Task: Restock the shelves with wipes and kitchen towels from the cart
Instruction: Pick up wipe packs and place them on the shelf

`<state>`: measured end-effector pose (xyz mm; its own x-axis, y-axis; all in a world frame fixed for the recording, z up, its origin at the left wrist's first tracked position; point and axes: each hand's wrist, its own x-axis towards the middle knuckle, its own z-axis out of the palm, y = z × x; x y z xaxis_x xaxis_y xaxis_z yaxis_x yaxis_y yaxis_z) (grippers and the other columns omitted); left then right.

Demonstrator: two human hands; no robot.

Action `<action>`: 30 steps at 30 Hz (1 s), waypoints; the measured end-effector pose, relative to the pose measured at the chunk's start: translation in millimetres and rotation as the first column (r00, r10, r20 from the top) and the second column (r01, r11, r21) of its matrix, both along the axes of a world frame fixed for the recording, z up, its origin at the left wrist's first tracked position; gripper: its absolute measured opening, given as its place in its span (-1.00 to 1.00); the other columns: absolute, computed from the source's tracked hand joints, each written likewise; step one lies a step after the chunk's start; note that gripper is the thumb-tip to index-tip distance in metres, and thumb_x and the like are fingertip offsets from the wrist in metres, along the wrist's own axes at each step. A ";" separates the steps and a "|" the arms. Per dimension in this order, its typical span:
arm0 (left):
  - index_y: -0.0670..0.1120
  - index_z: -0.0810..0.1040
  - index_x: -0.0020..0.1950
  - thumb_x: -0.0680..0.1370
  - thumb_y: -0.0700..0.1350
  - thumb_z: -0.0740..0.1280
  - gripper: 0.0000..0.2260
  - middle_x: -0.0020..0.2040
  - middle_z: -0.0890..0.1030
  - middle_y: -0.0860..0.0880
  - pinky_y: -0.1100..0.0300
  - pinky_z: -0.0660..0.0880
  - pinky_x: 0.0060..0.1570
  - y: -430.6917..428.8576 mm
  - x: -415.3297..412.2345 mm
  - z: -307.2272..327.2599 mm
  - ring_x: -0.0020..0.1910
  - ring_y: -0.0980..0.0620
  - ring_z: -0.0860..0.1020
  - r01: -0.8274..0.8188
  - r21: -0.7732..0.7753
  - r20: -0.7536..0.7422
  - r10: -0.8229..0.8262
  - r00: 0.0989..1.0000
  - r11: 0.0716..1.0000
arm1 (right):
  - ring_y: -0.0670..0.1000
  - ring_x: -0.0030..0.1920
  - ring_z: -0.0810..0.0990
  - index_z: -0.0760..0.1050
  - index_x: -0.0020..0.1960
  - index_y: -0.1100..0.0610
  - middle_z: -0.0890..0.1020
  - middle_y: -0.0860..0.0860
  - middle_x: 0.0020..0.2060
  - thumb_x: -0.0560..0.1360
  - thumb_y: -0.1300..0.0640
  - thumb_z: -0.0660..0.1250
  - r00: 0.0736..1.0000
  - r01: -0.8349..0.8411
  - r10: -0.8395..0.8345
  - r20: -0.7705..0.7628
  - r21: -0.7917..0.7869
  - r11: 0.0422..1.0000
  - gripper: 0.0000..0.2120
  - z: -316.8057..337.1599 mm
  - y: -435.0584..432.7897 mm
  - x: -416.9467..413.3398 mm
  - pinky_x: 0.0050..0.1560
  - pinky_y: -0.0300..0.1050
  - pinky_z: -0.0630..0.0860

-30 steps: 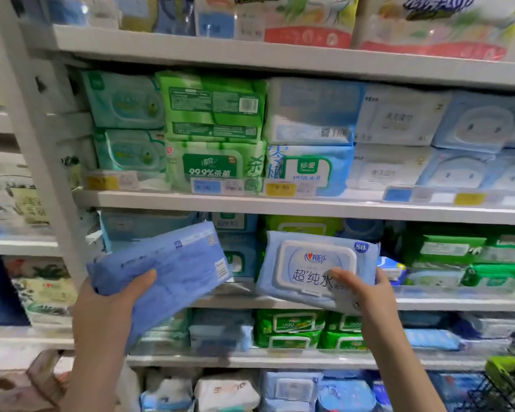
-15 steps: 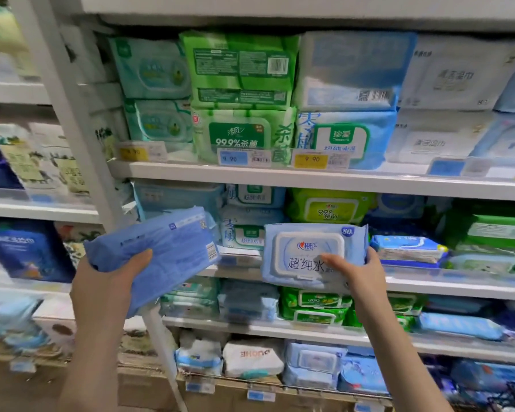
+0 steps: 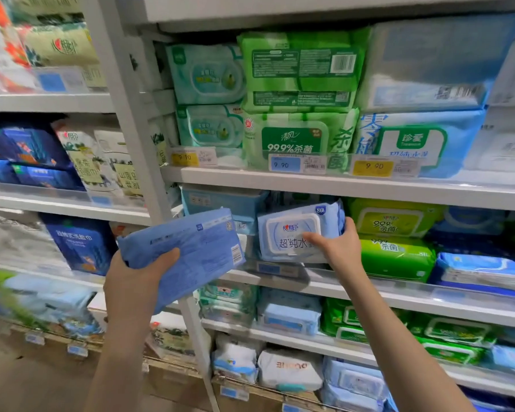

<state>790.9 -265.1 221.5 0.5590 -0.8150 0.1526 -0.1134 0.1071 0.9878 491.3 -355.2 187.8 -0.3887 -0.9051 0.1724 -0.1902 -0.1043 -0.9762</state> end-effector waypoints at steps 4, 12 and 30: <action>-0.03 0.44 0.27 0.42 -0.11 0.50 -0.54 0.06 0.50 -0.02 -0.07 0.49 -0.02 -5.2 -1.5 -0.8 0.03 -0.09 0.49 -0.015 0.018 -0.019 0.015 1.000 1.000 | -0.09 -0.17 0.52 0.37 0.13 0.18 0.55 0.05 0.00 0.28 0.14 0.60 0.999 -0.019 0.019 -0.045 0.012 1.000 -0.44 -3.9 -11.8 -2.0 -0.34 -0.37 0.40; 0.01 0.48 0.22 0.37 -0.04 0.54 -0.53 0.10 0.58 -0.06 -0.25 0.55 -0.01 -11.7 -19.8 -4.6 0.06 -0.17 0.57 0.018 0.057 -0.049 -0.015 0.999 0.998 | 0.04 0.06 0.55 0.33 0.17 0.04 0.56 0.00 0.09 0.23 0.10 0.63 0.955 -0.091 0.088 -0.281 0.004 0.996 -0.35 -21.5 -12.8 -8.4 0.02 -0.03 0.52; -0.02 0.49 0.19 0.38 -0.10 0.53 -0.57 0.09 0.59 -0.03 -0.03 0.53 -0.01 -14.1 -32.8 -25.4 0.05 -0.10 0.57 0.078 -0.008 -0.111 -0.078 0.991 0.997 | 0.32 0.31 0.36 0.38 0.32 0.11 0.47 0.14 0.24 0.11 -0.14 0.62 0.179 0.156 -0.143 -0.973 -0.115 0.981 -0.11 -38.0 -14.6 7.6 0.31 0.34 0.24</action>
